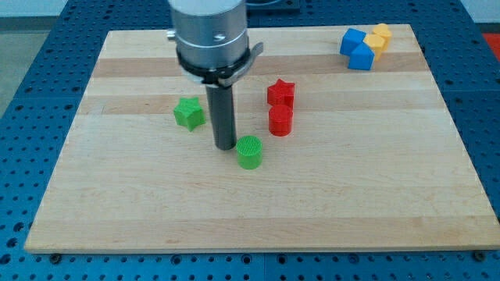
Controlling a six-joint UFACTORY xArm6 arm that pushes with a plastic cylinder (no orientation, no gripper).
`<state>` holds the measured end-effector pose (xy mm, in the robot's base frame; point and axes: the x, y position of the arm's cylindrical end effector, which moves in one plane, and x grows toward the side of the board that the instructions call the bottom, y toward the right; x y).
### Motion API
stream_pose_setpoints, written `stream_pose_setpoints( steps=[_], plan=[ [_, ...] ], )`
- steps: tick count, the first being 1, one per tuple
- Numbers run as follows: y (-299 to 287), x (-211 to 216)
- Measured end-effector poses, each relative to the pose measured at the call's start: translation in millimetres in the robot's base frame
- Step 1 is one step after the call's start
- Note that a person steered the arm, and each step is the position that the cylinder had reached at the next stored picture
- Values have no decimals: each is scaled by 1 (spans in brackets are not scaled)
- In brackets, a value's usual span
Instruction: Keep the green circle vertically below the red circle
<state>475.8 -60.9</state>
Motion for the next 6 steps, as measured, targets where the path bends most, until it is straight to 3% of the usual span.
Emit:
stream_pose_setpoints(
  steps=[1, 6],
  plan=[
    [-7, 30],
    [54, 15]
  ],
)
